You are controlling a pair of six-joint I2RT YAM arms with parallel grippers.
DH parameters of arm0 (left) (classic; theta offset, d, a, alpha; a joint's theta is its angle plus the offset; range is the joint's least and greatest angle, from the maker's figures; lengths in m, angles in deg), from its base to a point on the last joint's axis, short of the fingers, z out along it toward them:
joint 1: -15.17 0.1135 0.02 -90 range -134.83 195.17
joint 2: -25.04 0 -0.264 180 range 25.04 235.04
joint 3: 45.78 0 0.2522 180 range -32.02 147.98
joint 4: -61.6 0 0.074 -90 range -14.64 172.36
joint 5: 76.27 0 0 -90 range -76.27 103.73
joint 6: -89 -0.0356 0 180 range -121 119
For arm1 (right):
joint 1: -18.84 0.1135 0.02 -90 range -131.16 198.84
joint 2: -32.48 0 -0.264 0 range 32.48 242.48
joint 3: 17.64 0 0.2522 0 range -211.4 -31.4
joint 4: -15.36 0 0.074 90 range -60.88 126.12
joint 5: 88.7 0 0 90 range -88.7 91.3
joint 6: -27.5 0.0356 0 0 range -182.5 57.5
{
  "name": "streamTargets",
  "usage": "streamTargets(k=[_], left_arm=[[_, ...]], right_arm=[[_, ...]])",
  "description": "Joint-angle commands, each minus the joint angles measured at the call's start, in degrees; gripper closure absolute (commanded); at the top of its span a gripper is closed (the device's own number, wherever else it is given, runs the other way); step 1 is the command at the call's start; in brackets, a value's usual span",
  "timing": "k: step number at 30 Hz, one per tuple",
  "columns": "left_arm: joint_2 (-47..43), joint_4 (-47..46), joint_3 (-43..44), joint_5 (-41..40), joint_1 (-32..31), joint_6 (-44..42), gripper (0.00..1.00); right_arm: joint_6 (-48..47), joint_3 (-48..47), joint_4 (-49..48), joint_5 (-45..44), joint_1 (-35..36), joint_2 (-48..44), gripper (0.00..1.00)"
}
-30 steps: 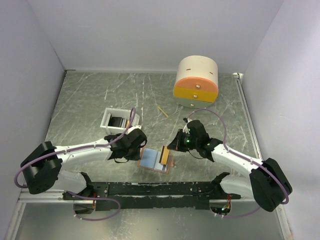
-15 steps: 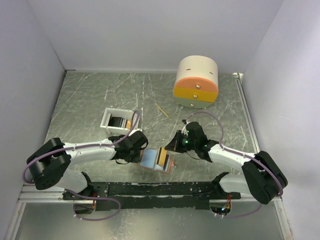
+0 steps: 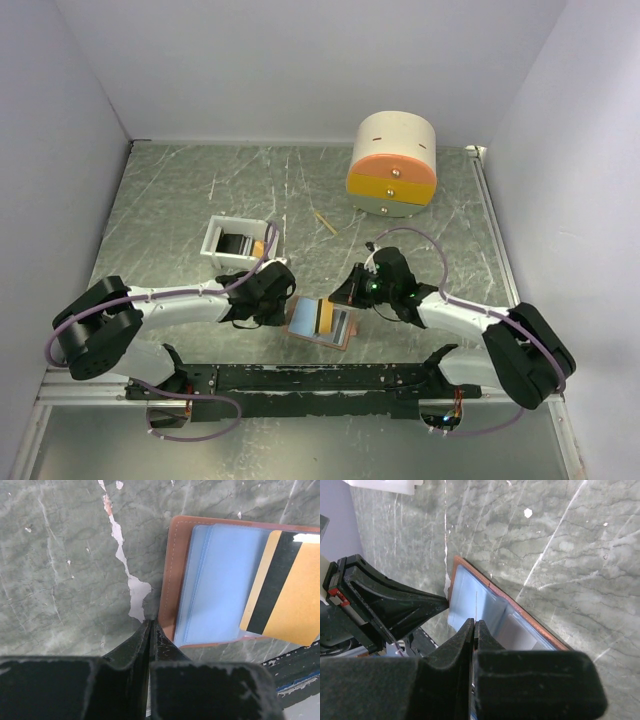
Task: Put the credit cards into the card holder
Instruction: Insert the credit card into the card holder.
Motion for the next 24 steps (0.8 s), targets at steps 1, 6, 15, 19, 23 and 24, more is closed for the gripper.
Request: streamTargets(k=[1, 6, 15, 19, 23, 24], left_arm=[[-0.45, -1.13, -1.73, 2.67, -0.09, 1.46, 0.88], [-0.77, -2.51, -2.33, 4.1, -0.06, 2.0, 0.87], [-0.04, -4.3, -2.88, 6.03, -0.21, 2.56, 0.87], [-0.32, -4.97, -3.51, 6.53, -0.38, 3.13, 0.87], [-0.16, -5.26, -3.83, 6.7, -0.53, 3.34, 0.87], [-0.08, -5.39, -3.83, 6.72, -0.58, 3.44, 0.87]], right_arm=[[-2.1, -0.87, 5.04, -4.26, -0.34, -4.13, 1.0], [-3.0, 0.3, 6.92, -6.25, -0.35, -6.84, 1.0], [-1.96, 2.79, 5.09, -7.39, -0.36, -7.35, 1.0], [-1.37, 4.03, 2.98, -7.11, -0.34, -5.91, 1.0], [-1.25, 5.17, 1.2, -6.7, -0.36, -4.34, 1.0], [-1.39, 5.32, 1.0, -6.75, -0.33, -4.18, 1.0]])
